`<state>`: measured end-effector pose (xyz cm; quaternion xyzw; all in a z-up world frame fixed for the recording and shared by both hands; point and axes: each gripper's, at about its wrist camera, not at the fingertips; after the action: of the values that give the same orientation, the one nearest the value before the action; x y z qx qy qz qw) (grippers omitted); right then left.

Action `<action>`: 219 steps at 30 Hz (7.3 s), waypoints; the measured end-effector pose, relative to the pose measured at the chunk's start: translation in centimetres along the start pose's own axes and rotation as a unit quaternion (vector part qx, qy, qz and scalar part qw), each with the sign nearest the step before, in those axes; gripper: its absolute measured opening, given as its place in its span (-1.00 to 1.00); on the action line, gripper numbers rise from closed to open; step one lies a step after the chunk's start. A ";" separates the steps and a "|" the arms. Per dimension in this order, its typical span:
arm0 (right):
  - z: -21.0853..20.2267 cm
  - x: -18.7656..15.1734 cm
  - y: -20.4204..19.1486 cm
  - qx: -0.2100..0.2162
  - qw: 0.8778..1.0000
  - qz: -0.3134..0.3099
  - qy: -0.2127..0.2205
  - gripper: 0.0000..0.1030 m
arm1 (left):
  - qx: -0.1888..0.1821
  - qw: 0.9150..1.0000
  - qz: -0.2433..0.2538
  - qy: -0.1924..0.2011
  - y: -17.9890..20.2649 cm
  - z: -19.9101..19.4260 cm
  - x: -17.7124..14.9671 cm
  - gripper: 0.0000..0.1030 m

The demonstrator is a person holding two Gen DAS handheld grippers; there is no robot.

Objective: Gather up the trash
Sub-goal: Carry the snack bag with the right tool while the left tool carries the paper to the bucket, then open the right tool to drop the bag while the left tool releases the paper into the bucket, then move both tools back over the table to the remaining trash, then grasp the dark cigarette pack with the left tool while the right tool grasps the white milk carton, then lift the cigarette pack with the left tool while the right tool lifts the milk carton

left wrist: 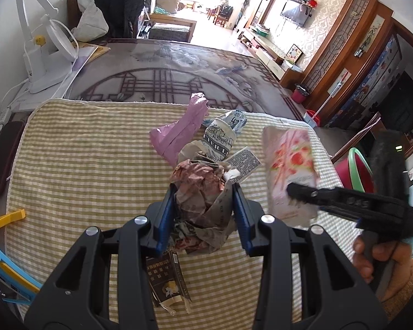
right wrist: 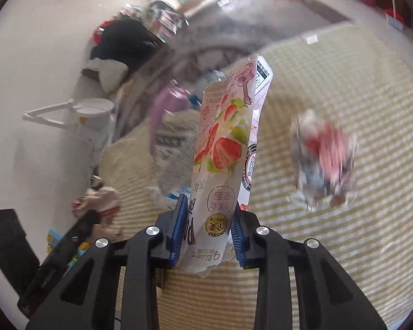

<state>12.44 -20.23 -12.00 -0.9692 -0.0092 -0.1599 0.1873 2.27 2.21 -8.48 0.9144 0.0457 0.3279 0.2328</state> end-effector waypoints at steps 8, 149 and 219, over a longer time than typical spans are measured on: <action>-7.0 0.6 -0.2 0.000 0.993 -0.036 0.112 -0.44 | -0.017 0.999 0.023 0.021 3.1 0.0 1.3 -0.27; -4.1 -3.4 -5.3 -0.066 0.982 -0.140 0.105 0.38 | 0.096 0.984 -0.090 -0.124 -4.2 3.5 -9.8 0.02; -0.7 -3.7 -11.5 -0.109 0.968 -0.204 0.099 -0.29 | 0.091 0.994 -0.066 -0.003 -4.2 -3.4 -3.8 -0.14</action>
<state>7.80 -9.63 -8.41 -0.9406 -0.1709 -0.2901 0.0434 -2.49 6.36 -10.31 0.9278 0.1345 0.3037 0.1702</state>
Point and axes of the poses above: each gripper's, at about its wrist camera, not at the fingertips, and z roughly the way its jaws point, y to its right, x to its top, and after that the axes turned 14 degrees about -x, right-handed
